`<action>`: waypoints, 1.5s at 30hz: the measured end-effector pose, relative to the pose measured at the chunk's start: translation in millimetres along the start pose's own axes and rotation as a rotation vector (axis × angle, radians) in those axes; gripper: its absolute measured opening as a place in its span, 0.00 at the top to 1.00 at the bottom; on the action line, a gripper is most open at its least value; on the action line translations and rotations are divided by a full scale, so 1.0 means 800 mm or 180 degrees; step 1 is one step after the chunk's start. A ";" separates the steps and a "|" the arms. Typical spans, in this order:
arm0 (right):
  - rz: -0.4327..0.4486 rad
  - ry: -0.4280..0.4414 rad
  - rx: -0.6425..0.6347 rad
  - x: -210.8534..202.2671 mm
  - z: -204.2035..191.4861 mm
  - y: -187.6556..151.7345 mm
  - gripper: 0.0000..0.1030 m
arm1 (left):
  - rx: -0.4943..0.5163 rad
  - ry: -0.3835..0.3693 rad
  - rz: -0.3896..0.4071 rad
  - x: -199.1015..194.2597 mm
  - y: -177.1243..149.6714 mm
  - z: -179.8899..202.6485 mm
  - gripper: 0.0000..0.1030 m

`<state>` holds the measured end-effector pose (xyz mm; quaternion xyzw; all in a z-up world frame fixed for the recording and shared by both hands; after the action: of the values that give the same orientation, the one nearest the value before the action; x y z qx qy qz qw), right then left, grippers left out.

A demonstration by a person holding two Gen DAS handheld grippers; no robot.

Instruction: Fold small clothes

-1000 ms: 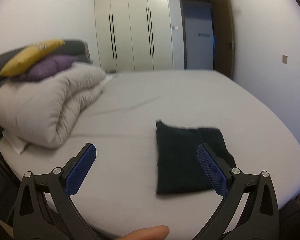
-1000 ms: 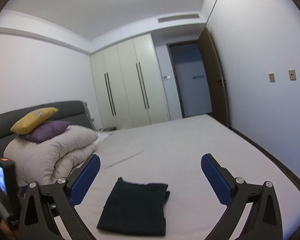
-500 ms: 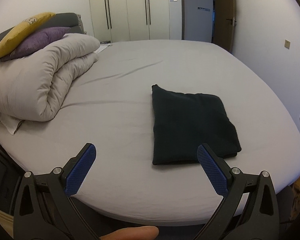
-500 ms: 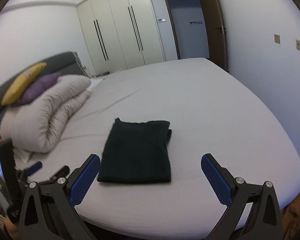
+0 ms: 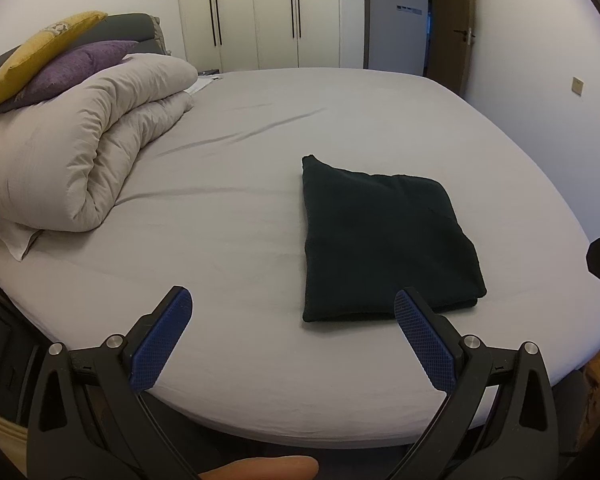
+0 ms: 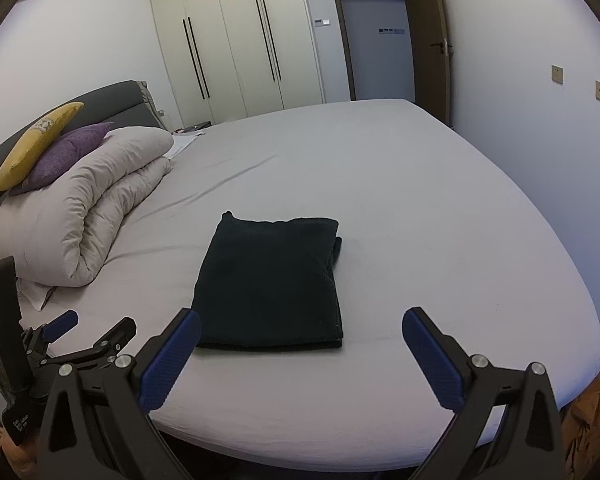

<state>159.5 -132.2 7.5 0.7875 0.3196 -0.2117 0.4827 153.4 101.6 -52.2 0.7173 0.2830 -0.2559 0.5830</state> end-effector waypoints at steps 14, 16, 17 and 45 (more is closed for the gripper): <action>-0.0078 -0.0052 -0.0107 0.011 -0.006 -0.011 0.00 | -0.0056 -0.0101 -0.0047 0.013 -0.006 0.003 0.00; -0.0089 -0.0057 -0.0122 0.012 -0.007 -0.013 0.00 | -0.0060 -0.0112 -0.0047 0.013 -0.007 0.003 0.00; -0.0096 -0.0057 -0.0126 0.013 -0.007 -0.013 0.00 | -0.0061 -0.0114 -0.0048 0.014 -0.007 0.003 0.00; -0.0164 -0.0062 -0.0145 0.021 -0.011 -0.018 0.00 | -0.0077 -0.0142 -0.0077 0.017 -0.011 0.002 0.00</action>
<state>161.1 -114.9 -8.6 0.7657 0.3398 -0.2243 0.4980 157.0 102.8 -68.0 0.7009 0.2816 -0.2754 0.5946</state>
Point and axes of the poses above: each gripper's, at about its wrist camera, not at the fingertips, and x roughly the way its jaws point, z to its right, y to its top, the point moved 5 cm from there along x, roughly the way its jaws point, and after that the axes turned 12 degrees about x, right-handed, at the moved point
